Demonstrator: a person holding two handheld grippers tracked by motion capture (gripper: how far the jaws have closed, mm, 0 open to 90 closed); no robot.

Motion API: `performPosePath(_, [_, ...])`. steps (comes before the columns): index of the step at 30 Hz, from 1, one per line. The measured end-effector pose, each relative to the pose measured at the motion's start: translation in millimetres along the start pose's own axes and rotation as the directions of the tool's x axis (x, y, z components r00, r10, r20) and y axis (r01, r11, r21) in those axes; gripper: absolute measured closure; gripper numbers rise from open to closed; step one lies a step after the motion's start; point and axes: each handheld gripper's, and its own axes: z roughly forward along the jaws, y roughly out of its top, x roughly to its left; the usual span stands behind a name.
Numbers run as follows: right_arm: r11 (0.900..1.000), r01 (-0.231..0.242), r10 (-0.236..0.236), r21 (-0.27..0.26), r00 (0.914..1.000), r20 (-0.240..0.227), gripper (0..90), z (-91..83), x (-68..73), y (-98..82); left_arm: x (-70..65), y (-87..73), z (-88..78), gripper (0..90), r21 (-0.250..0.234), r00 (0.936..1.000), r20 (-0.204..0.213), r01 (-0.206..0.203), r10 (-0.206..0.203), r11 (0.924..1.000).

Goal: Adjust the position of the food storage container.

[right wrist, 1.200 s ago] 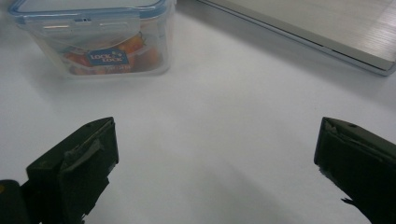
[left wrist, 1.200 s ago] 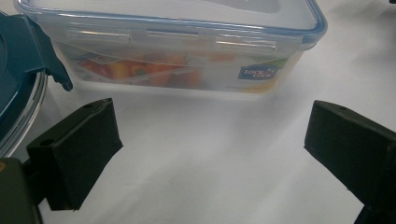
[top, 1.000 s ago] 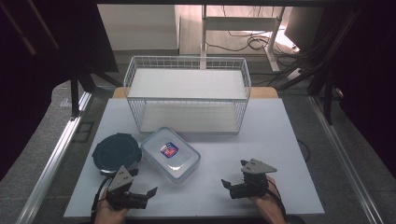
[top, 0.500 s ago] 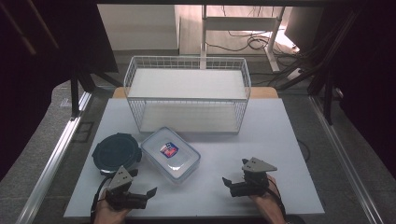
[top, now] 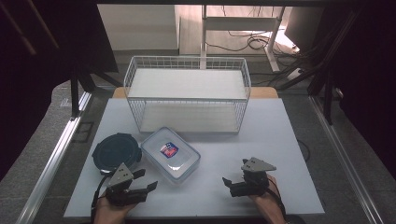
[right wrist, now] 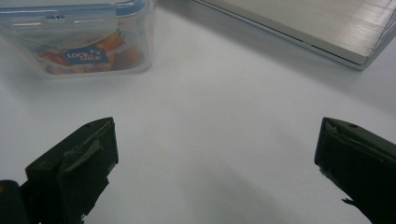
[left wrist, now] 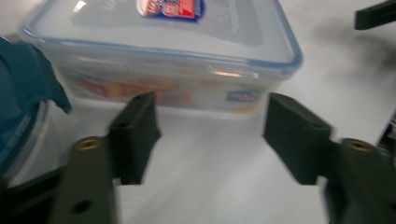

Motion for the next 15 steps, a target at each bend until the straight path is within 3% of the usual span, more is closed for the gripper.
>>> performPosePath(4, [1.0, -0.002, 0.002, 0.008, 1.0, 0.005, 0.0, 0.4, 0.5, 0.7, 4.6, 10.4, 2.5, 55.8, -0.003, 0.9996, -0.027, -0.003, 0.003, 1.0])
performPosePath(9, [1.0, -0.005, 0.004, 0.027, 0.9999, 0.013, 0.0, 2.5, 0.1, 0.2, 17.1, 21.0, 10.1, 79.6, 0.021, 0.9982, -0.052, 0.03, -0.029, 0.9993])
performPosePath(13, [0.999, -0.002, 0.002, 0.035, 0.9999, 0.013, 0.0, 3.0, 0.0, 0.1, 28.1, 27.1, 19.3, 89.6, 0.043, 0.9942, -0.096, 0.051, -0.047, 0.9977])
performPosePath(15, [0.999, -0.002, 0.002, 0.037, 1.0, 0.009, 0.0, 3.2, -0.2, -0.3, 31.6, 29.8, 23.9, 89.8, 0.059, 0.9907, -0.128, 0.052, -0.044, 0.9969])
